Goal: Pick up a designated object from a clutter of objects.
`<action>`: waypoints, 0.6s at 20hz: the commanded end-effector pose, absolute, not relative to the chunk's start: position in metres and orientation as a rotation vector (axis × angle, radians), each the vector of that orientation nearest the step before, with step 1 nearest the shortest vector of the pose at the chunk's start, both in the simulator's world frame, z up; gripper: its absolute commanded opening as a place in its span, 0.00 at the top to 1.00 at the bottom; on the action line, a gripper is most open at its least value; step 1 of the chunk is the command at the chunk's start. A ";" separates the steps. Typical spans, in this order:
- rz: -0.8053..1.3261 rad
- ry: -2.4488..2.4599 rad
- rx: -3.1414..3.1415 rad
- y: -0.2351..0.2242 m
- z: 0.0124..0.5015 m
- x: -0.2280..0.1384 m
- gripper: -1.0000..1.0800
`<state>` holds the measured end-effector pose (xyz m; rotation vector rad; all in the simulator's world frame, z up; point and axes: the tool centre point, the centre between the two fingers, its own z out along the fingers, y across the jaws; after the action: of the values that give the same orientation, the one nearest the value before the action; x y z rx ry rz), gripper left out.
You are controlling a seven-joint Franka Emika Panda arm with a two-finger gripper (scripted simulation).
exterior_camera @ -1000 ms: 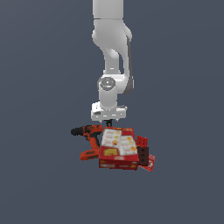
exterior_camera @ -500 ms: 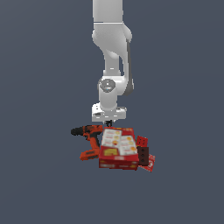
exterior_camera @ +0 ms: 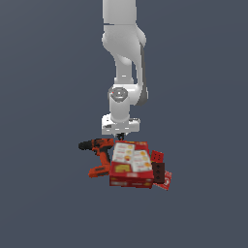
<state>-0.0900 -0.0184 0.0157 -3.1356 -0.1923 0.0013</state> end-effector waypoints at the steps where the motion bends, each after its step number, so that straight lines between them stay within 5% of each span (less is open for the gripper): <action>1: 0.000 -0.192 -3.136 -0.018 0.019 -0.088 1.00; 12: 0.000 -0.192 -3.136 -0.010 0.070 -0.066 1.00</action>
<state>-0.0705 -0.0117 0.0598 -3.1356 -0.1923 0.0013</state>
